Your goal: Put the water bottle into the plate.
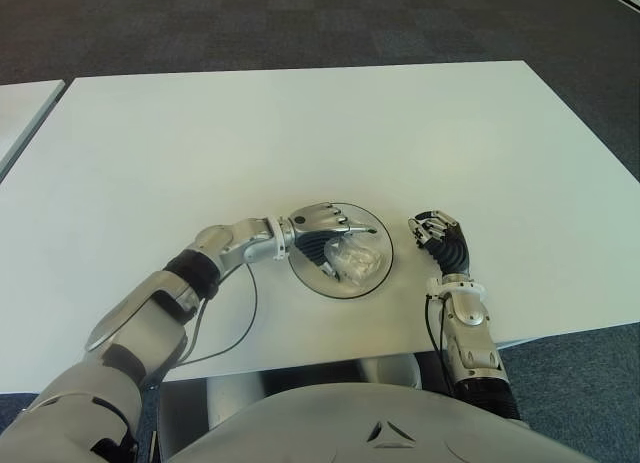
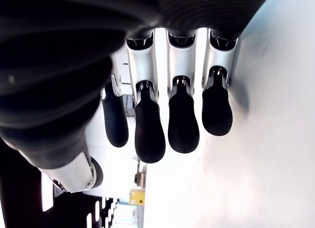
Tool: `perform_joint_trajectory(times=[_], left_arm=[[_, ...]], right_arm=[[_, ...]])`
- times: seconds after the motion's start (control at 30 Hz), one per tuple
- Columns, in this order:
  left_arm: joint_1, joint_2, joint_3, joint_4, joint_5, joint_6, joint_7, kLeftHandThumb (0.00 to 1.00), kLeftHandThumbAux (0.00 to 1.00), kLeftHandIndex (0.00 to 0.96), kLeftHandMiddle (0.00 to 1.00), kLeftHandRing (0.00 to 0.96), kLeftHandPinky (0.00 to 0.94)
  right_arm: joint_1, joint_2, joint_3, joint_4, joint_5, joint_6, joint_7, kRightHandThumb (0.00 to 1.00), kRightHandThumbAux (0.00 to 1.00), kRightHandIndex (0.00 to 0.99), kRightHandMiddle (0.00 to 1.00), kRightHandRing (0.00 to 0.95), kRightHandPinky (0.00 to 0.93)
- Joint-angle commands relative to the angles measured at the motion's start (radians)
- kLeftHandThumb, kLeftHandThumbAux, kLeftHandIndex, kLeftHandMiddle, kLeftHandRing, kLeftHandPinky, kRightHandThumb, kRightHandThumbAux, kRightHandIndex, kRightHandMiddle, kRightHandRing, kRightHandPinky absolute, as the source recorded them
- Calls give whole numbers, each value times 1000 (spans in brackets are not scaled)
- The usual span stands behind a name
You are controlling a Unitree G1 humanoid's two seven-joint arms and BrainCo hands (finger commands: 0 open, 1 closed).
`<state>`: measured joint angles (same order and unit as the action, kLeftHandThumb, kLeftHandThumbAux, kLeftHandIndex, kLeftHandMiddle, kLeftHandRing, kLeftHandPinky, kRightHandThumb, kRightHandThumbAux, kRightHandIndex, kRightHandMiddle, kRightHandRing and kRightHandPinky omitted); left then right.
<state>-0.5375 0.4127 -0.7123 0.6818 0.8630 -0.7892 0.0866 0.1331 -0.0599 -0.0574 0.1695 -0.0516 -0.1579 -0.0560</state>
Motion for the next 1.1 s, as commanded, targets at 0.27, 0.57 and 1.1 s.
perform_joint_trajectory(times=[0.27,0.57,1.1], left_arm=[[25,51,-70,-68,186,81,95,239,554,0,1,1,2],[32,65,-95,-106,256,129,197,160,446,0,0,0,0],[41,83,-103,-146,258,156,231,143,307,0,0,0,0]], right_arm=[[12,10,4,41,7,18,6,705,730,438,713,697,685],[9,11,5,43,7,14,6,705,730,438,718,701,689],[6,13,3,49,8,5,5,705,730,438,717,698,685]])
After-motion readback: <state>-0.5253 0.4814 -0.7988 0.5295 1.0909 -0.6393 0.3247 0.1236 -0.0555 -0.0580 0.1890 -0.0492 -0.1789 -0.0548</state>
